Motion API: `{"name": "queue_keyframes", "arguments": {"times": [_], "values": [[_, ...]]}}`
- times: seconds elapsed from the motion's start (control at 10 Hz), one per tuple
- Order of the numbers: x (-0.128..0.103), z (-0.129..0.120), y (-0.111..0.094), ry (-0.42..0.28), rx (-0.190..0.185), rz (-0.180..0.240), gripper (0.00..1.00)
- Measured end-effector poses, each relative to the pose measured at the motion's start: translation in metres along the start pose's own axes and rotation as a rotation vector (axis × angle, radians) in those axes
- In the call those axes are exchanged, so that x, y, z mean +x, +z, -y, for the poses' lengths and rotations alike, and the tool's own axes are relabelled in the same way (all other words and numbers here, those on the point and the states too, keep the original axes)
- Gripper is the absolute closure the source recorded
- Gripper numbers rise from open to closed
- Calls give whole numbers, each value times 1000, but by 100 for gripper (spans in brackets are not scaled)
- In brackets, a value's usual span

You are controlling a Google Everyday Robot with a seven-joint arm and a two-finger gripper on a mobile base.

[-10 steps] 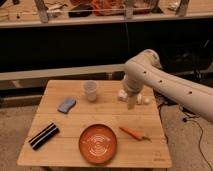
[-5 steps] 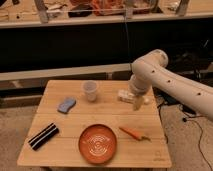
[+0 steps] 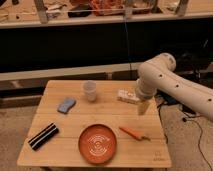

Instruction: Move the arm in a circular motion

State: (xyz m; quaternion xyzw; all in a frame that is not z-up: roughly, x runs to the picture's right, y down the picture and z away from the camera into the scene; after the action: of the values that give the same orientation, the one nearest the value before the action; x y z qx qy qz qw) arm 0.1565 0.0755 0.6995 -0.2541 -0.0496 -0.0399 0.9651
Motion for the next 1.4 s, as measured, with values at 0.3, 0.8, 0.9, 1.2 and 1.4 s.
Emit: {"name": "queue_keyframes", "arguments": {"times": [0.3, 0.8, 0.9, 1.2, 1.4], "values": [[-20, -21, -2, -30, -13, -1, 20], [-70, -18, -5, -131, -4, -12, 20], [-74, -17, -6, -152, -3, -19, 20], [-90, -2, -7, -214, 15, -26, 20], [-86, 3, -6, -201, 25, -25, 20]]}}
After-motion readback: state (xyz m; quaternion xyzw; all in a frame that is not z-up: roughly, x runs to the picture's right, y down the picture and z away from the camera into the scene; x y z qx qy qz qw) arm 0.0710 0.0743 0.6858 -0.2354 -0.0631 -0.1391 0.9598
